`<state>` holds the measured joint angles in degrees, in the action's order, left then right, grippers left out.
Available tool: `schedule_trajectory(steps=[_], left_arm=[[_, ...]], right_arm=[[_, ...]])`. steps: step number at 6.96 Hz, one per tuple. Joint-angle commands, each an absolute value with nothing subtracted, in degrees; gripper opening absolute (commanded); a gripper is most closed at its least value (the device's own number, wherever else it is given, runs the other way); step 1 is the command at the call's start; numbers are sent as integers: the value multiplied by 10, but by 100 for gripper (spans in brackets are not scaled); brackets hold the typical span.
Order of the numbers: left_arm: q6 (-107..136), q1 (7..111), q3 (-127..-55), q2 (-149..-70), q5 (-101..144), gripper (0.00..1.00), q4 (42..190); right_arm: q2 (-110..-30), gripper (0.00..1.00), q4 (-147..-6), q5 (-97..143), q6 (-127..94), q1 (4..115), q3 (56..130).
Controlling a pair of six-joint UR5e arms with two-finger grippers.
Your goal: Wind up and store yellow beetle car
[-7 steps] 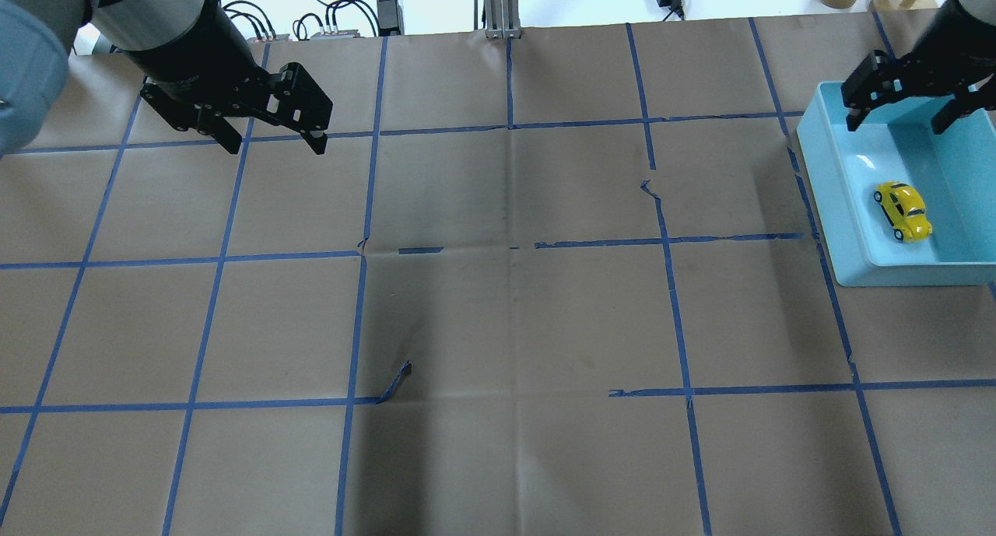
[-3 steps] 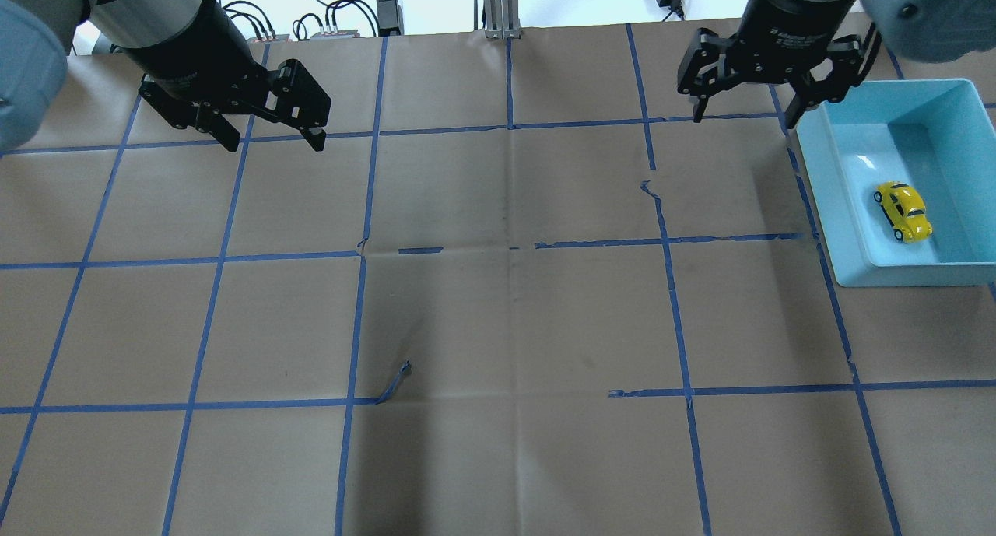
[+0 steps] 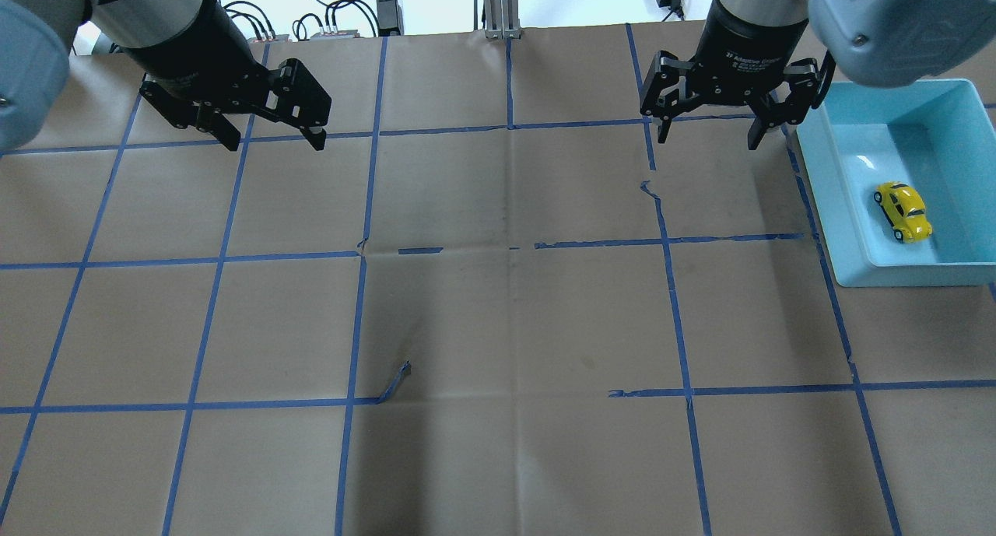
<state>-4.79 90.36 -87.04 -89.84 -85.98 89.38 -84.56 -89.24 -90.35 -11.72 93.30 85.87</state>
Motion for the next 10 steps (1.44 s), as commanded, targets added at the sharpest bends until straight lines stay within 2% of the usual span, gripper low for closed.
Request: schedule_trajectory(steps=[1,7,10], left_arm=[[-47,904,-876,-897,-860,99,888],[-44,906,-873,-907,-860,99,877],[-44,908,-874,-906,-860,99,877]], right_arm=[[-847,100,-893,-896,-64,933,872],[-839,100,-903,-896,-47,932,869],[-863,100,-889,-907,-47,926,875]])
